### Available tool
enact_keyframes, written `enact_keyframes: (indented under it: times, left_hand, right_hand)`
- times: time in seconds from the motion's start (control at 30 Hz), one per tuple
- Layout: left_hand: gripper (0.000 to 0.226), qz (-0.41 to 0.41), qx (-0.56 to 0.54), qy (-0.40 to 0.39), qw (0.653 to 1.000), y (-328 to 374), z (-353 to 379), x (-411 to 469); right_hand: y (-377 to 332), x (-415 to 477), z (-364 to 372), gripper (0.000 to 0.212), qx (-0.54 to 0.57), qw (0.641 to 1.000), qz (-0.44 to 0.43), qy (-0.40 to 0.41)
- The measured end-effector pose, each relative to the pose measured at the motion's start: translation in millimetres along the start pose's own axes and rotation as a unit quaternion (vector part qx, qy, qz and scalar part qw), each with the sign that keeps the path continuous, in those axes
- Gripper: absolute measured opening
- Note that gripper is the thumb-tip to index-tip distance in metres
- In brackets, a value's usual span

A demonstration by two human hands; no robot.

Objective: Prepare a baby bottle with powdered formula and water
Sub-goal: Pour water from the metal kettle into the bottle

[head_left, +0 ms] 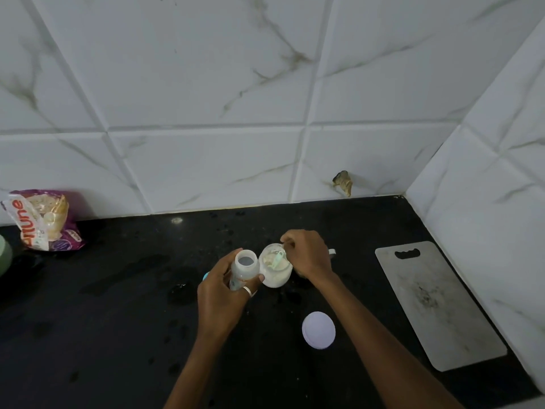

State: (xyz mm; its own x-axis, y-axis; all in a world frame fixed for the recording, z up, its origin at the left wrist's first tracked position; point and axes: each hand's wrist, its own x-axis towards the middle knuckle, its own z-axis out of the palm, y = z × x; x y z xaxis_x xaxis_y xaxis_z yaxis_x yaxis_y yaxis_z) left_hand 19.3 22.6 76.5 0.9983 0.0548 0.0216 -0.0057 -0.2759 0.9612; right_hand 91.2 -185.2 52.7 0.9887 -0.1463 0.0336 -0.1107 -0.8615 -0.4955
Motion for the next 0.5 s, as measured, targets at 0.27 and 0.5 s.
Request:
enact_keyframes:
  times: [0.27, 0.5]
  left_hand:
    - [0.064, 0.006, -0.016, -0.027, 1.0, 8, 16, -2]
    - [0.061, 0.014, -0.015, -0.049, 0.999, 22, 36, -9]
  right_hand:
    - [53, 3, -44, 0.012, 0.222, 0.968, 0.069, 0.095]
    - [116, -3, -37, 0.024, 0.278, 0.946, 0.156, 0.053]
